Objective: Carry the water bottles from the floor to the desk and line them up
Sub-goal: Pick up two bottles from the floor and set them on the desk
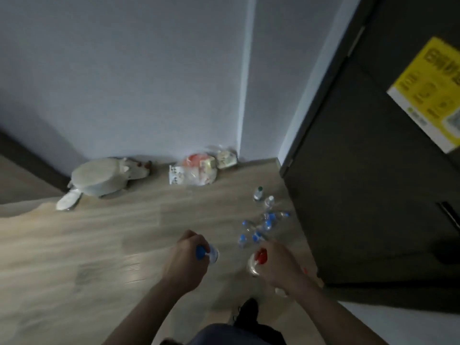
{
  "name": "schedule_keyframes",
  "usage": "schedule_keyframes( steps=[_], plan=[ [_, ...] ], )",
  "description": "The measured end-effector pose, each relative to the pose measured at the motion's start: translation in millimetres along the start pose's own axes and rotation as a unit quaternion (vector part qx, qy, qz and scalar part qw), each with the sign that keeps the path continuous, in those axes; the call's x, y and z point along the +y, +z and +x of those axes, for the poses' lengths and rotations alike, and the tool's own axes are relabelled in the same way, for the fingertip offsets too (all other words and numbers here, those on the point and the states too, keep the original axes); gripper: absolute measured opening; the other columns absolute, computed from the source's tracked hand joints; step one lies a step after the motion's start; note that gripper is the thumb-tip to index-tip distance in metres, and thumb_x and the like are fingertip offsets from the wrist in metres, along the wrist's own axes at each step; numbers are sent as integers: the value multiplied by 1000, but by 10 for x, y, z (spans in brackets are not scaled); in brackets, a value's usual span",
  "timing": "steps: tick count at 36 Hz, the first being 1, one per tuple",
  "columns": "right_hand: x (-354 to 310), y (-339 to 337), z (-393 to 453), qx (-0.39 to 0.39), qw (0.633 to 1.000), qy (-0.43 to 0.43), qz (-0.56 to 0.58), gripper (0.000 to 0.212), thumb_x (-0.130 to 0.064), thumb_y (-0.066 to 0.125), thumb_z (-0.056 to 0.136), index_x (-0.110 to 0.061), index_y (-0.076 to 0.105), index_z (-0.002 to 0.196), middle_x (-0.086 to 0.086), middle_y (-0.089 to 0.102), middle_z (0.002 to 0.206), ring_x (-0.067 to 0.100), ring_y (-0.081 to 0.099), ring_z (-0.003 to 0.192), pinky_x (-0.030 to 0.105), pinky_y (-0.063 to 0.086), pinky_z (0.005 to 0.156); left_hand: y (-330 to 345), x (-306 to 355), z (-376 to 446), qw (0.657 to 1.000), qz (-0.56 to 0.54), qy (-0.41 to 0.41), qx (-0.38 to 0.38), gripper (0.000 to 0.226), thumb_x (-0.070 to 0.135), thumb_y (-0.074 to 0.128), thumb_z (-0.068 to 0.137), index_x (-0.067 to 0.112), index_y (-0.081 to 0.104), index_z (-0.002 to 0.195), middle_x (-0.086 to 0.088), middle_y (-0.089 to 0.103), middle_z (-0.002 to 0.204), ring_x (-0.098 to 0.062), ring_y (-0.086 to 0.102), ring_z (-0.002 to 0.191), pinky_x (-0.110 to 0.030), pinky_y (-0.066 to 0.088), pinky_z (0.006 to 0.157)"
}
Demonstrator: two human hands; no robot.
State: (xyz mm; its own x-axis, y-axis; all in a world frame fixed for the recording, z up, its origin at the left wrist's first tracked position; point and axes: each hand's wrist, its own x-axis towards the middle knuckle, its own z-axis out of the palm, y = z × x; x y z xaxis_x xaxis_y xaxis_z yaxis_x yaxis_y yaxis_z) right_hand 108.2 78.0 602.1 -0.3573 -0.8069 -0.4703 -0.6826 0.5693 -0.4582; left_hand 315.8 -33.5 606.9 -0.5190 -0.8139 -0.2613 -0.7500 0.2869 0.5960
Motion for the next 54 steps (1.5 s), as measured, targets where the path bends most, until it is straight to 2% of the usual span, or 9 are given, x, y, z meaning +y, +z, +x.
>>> schedule_keyframes(
  steps=[5,12,18,23,26,30,40,46,54],
  plan=[
    [-865,290,0,9,998,-55,-7,16,-26,68,78,-29,55,69,-7,64,93,15,65,95,22,47,80,-666,-539,-331,998,-22,-15,48,27,8,73,73,33,65,75,14,54,94,-12,61,78,-28,52,74],
    [-2184,706,-176,42,989,-139,0,8,-24,70,78,-32,69,79,-8,63,92,11,62,98,15,36,74,-1622,-1392,-903,993,-24,-8,116,14,21,71,74,34,71,79,16,58,91,-7,60,77,-29,52,70],
    [-3185,953,-236,30,976,-212,24,8,-25,71,73,-28,75,78,-10,73,86,5,66,86,27,54,78,-2341,-1976,-1205,988,18,-43,147,13,21,73,79,32,73,88,10,60,98,-12,58,85,-27,49,75],
    [-4017,1094,-172,30,959,-283,1,15,-19,72,74,-34,72,73,-17,64,78,0,61,80,7,41,71,-2919,-2475,-1411,977,23,-70,200,16,21,74,80,34,71,89,12,61,98,-10,57,83,-26,50,74],
    [-4512,1209,-71,21,950,-312,-21,12,-21,70,73,-32,73,75,-13,66,85,4,61,84,17,46,75,-3251,-2795,-1509,968,8,-93,234,16,25,76,79,38,70,86,13,61,94,-8,58,79,-27,51,73],
    [-5154,1380,97,-9,938,-343,-37,12,-22,70,75,-32,74,79,-14,63,89,2,59,87,10,39,69,-3661,-3209,-1571,955,-12,-125,270,16,28,77,78,40,68,83,15,61,93,-7,59,74,-31,55,70],
    [-6751,1910,652,-90,906,-413,-23,14,-21,66,71,-33,71,76,-15,68,91,3,61,88,21,47,70,-4700,-4189,-1548,921,-37,-219,318,24,28,77,83,45,61,80,18,60,100,-12,64,79,-30,60,74],
    [-7846,2243,758,-124,869,-475,-56,16,-17,64,74,-30,73,78,-14,67,91,8,62,91,27,51,81,-5257,-4817,-1756,886,-77,-255,380,20,25,77,83,40,65,85,15,62,102,-14,66,81,-34,61,75],
    [-9112,2793,673,-151,829,-533,-76,17,-14,64,77,-28,74,79,-13,62,91,8,59,91,22,48,74,-5939,-5614,-2208,854,-91,-291,422,19,26,76,85,34,68,100,12,66,108,-12,66,87,-32,60,76]
  ],
)
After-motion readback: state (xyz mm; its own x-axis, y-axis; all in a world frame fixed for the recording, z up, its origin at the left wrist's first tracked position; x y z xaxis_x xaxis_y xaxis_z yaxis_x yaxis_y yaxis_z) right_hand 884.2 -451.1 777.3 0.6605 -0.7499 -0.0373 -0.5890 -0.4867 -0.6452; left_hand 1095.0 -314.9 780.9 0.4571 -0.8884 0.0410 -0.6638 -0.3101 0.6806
